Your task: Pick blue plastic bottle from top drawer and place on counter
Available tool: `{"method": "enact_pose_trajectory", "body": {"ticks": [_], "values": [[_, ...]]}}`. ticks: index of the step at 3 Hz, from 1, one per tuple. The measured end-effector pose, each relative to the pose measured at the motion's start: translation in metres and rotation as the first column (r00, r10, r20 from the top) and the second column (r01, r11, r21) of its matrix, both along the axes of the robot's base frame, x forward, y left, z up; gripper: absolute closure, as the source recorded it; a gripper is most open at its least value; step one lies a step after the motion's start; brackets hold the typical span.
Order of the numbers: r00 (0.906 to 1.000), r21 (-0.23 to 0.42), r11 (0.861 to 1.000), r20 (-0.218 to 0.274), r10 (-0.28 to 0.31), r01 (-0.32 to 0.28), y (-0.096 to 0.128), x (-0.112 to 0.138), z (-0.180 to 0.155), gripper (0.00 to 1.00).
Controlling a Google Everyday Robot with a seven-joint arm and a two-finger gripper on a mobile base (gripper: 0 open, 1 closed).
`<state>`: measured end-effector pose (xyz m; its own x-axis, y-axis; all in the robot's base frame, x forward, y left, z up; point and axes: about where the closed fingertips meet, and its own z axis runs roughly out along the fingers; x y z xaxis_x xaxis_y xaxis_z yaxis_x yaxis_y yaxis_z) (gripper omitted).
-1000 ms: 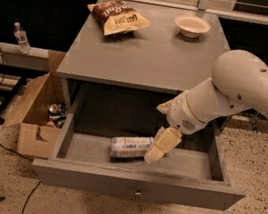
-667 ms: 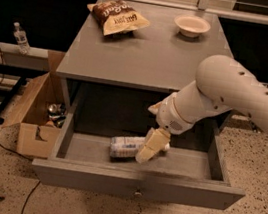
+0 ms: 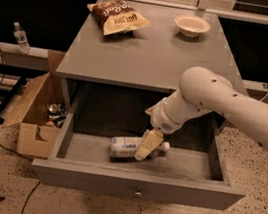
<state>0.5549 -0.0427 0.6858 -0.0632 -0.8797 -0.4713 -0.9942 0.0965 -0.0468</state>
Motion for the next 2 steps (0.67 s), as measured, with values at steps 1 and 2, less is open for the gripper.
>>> {"method": "enact_pose_trajectory", "body": {"ticks": [1,2], "values": [[1.0,0.0,1.0,0.0,0.0,0.0,0.0,0.0,0.0,0.0],[0.998,-0.017,0.998,0.035,0.053,-0.053,0.006,0.008,-0.013,0.0]]}}
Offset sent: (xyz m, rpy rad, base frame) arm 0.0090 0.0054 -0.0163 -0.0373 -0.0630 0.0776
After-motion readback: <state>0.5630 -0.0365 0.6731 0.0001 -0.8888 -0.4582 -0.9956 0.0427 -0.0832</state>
